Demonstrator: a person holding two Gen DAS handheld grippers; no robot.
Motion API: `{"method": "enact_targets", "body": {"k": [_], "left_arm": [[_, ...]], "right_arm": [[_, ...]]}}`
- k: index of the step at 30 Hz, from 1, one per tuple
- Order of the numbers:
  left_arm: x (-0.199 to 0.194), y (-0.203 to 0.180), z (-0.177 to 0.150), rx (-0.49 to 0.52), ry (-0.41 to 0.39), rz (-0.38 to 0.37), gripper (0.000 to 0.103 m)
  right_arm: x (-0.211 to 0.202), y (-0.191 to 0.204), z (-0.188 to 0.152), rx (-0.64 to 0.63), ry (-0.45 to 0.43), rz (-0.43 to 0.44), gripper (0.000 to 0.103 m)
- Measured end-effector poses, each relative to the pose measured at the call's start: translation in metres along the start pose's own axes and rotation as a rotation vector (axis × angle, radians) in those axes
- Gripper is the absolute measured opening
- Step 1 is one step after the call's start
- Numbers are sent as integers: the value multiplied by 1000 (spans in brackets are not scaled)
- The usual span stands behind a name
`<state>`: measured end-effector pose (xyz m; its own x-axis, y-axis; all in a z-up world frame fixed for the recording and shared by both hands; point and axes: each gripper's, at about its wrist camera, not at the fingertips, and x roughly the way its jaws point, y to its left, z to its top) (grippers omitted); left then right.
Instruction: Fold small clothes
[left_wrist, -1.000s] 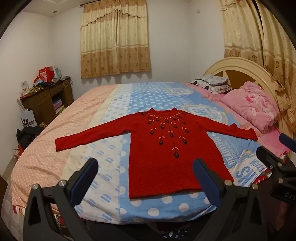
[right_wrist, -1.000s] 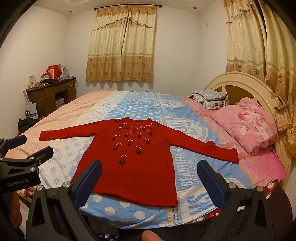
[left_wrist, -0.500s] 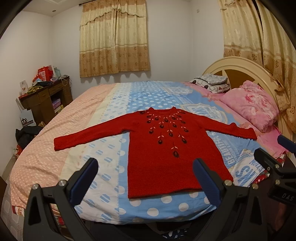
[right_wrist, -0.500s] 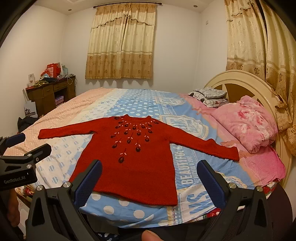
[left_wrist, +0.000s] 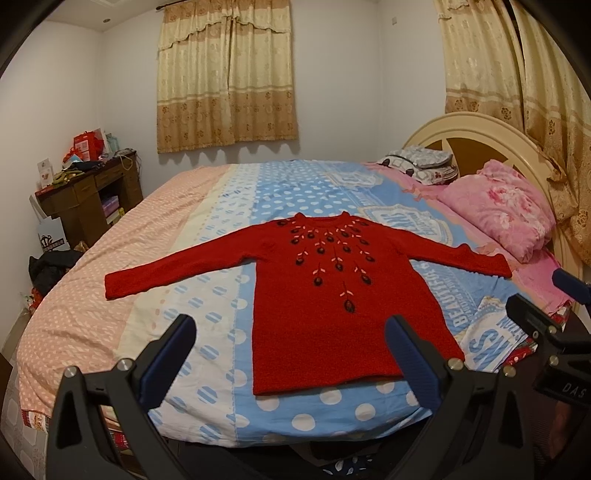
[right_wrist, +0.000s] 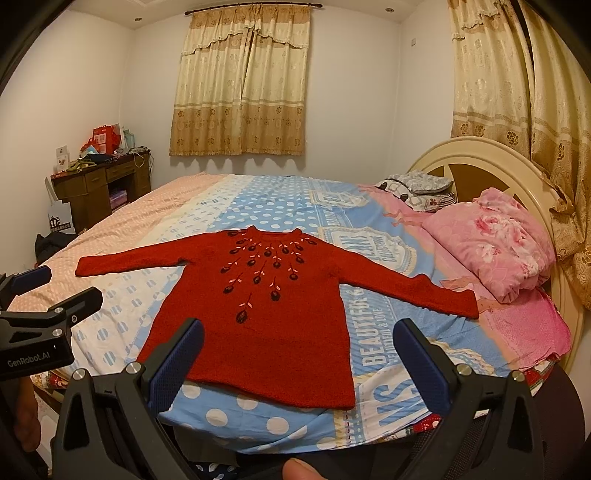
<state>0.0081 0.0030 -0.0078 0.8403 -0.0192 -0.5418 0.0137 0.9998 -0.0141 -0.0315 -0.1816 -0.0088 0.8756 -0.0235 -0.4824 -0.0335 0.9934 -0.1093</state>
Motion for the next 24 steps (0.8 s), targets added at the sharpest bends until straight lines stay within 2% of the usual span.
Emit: {"method": "enact_targets", "body": {"k": [24], "left_arm": [[8, -6, -6, 8, 19, -10, 103]], "right_arm": [[7, -4, -3, -3, 13, 1, 102]]}}
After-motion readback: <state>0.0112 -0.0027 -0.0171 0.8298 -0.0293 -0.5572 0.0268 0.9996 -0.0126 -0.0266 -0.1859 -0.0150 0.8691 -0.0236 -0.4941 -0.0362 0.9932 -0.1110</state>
